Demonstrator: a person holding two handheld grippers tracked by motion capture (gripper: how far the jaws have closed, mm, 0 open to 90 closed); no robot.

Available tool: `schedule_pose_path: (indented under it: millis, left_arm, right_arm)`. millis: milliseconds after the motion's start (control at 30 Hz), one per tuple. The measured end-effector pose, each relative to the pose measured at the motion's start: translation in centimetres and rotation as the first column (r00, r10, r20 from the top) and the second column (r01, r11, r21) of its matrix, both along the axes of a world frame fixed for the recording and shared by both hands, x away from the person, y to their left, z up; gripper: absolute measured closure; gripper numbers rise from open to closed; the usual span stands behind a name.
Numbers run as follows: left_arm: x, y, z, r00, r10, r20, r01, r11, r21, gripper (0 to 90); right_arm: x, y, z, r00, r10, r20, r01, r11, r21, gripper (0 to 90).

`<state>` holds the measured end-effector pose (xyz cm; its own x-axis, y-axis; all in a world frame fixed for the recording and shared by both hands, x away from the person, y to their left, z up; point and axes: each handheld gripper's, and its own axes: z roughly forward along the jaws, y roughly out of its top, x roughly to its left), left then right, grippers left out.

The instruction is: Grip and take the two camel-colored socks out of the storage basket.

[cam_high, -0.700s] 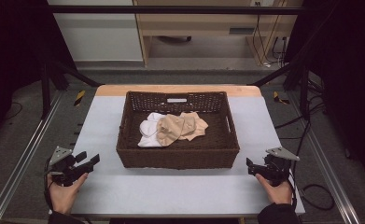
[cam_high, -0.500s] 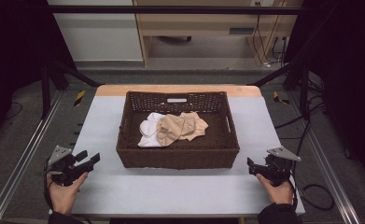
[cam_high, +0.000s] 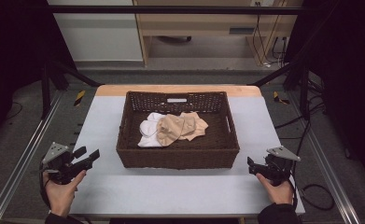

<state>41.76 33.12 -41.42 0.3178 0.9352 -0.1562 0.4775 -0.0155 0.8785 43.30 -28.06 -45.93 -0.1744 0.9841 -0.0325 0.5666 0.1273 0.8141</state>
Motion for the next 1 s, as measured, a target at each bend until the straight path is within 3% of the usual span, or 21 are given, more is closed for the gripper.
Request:
schedule_pose_path:
  millis: [467, 667, 1000]
  left_arm:
    - [0.7, -0.8, 3.9, 0.9967, -0.022, 0.078, 0.025, 0.9993, -0.029, 37.9]
    - [1.1, -1.3, 4.8, 0.9952, -0.029, 0.093, 0.031, 0.9991, -0.028, 37.6]
    - [2.3, -3.5, 6.5, 0.9903, -0.062, 0.125, 0.064, 0.9979, -0.012, 37.0]
  right_arm:
    - [-0.2, -0.4, 0.5, 0.9994, -0.022, 0.028, 0.021, 0.9996, 0.019, 4.2]
    - [-0.2, -0.4, 0.6, 0.9992, -0.018, 0.036, 0.017, 0.9997, 0.017, 4.2]
    - [-0.3, -0.2, 0.8, 0.9986, -0.013, 0.05, 0.013, 0.9998, 0.013, 4.1]
